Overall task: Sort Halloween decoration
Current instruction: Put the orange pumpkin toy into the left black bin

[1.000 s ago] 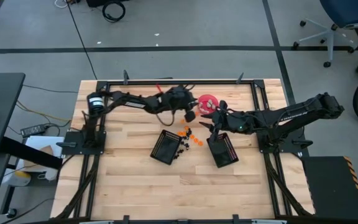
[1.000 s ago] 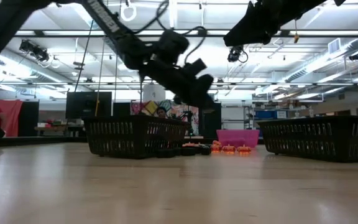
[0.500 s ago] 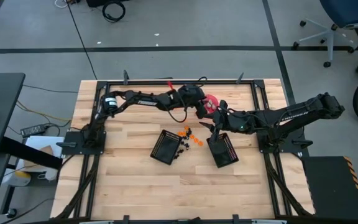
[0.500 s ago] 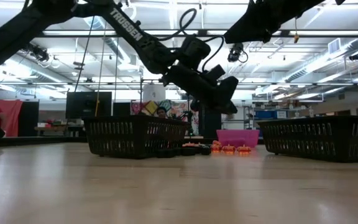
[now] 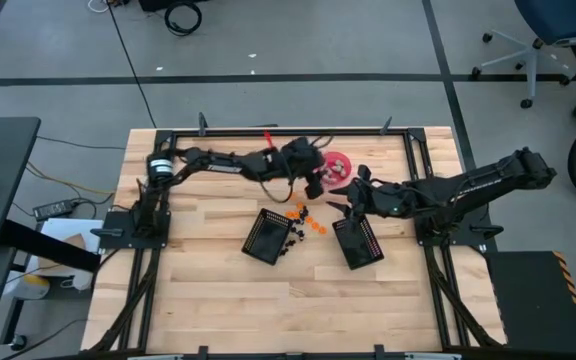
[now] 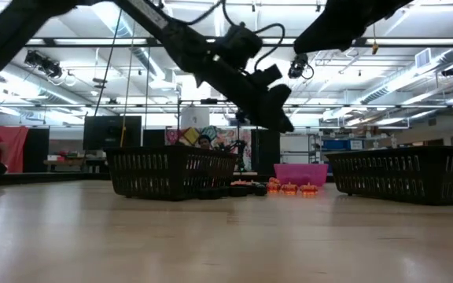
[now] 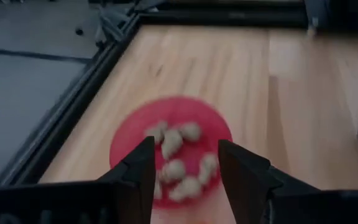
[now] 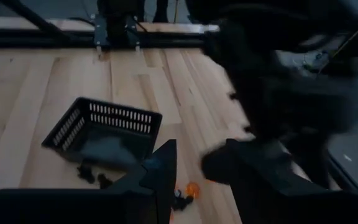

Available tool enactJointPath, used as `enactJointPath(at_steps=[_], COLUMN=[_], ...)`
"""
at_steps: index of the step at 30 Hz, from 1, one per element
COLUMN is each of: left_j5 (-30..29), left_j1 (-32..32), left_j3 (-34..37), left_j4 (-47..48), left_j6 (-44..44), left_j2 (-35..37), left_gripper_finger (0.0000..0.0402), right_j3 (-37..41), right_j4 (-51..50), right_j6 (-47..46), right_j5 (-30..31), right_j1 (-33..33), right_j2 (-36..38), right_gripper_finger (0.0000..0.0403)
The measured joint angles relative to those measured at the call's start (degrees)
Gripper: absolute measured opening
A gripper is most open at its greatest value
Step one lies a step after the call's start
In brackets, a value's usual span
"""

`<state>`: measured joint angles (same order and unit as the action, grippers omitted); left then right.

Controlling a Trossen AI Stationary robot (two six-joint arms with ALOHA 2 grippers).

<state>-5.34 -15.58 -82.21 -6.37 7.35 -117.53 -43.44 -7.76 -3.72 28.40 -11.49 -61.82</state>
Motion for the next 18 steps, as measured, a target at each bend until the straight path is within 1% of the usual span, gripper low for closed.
enactJointPath(at_steps=[2,4,7,10,14,18], left_j5=[-1.6,-2.4,-2.8,-2.7,-2.5,-2.7], left_j1=[0.7,0.8,1.0,1.9,3.5,5.4], left_j3=[4.8,9.9,18.2,26.4,34.0,40.1], left_j4=[-0.7,-3.8,-8.2,-10.7,-13.8,-11.5], left_j6=[1.6,2.1,0.6,-2.1,-5.2,-7.9], left_j2=[3.1,7.2,14.0,21.0,31.6,39.9], left_gripper_finger=[0.0143,0.0142,0.0142,0.0142,0.0142,0.0142], right_j3=[0.0,0.0,0.0,0.1,0.0,-2.1], right_j4=[-1.0,-1.2,-1.5,-0.8,3.2,3.3], right_j6=[0.1,-0.2,-0.6,-0.6,-0.6,-2.0], right_j5=[-0.7,-2.0,-3.0,-2.7,-2.7,-3.1], right_j1=[-0.9,-1.4,-1.7,-1.0,1.4,3.6], right_j2=[0.6,0.8,-0.3,-3.0,-8.5,-14.5], right_gripper_finger=[0.0141,0.0141,0.0141,0.0141,0.0141,0.0141])
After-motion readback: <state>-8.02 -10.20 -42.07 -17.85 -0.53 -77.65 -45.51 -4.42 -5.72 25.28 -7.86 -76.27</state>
